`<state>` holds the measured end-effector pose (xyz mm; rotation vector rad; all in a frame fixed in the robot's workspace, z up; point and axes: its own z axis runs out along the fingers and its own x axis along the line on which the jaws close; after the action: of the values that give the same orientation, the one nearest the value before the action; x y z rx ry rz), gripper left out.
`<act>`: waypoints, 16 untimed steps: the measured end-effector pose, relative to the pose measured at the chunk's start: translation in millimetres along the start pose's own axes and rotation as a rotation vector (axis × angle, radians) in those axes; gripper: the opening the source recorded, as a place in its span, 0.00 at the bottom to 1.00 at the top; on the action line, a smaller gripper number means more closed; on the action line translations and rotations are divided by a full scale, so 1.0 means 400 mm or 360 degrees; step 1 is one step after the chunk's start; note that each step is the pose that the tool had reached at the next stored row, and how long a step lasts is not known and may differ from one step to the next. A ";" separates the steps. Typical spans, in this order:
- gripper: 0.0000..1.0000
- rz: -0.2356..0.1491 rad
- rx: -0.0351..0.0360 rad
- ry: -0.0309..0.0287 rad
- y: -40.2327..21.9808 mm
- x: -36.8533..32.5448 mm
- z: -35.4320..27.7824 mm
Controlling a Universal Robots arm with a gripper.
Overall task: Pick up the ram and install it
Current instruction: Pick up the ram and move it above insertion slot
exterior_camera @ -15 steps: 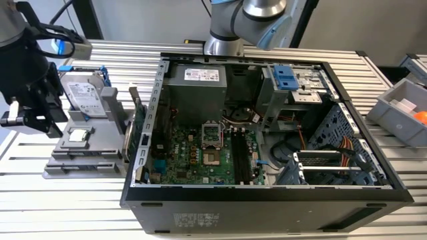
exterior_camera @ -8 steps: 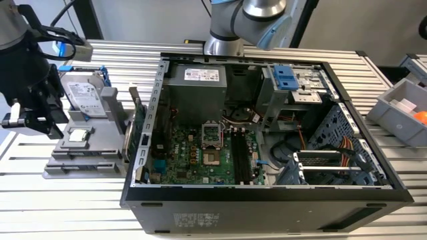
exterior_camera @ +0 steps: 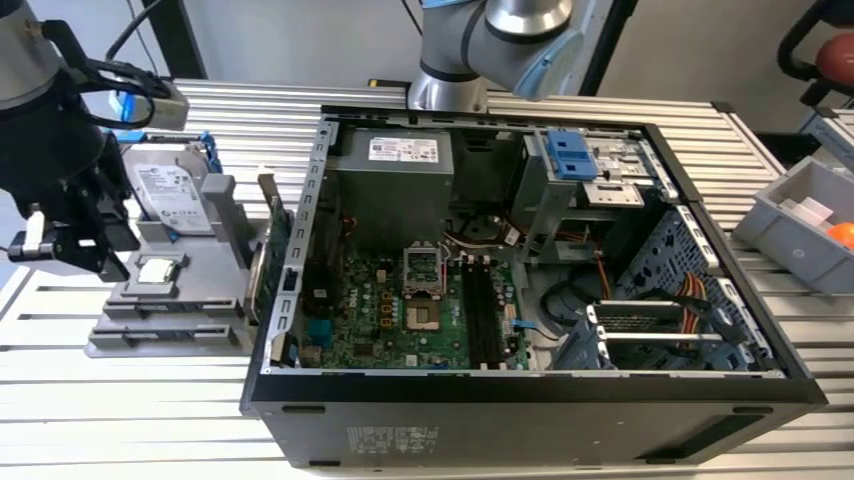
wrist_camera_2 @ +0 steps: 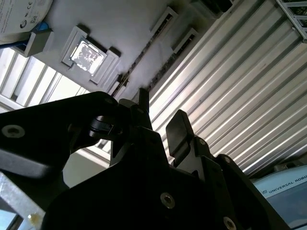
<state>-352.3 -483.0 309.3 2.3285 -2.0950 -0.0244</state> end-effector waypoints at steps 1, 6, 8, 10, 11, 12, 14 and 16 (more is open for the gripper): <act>1.00 0.0009 0.0000 -0.00001 0.000 0.000 0.002; 1.00 0.0042 0.0000 -0.00005 0.000 0.000 0.012; 1.00 0.0049 0.0000 -0.00006 0.000 0.000 0.015; 1.00 0.0051 0.0000 -0.00007 0.000 0.000 0.018; 1.00 0.0051 0.0000 -0.00007 0.000 0.000 0.020; 1.00 0.0051 0.0000 -0.00007 0.000 0.000 0.021; 1.00 0.0051 0.0000 -0.00007 0.000 0.000 0.025; 1.00 0.0051 0.0000 -0.00007 -0.001 0.000 0.027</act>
<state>-352.2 -483.0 298.3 2.2945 -2.1323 -0.0246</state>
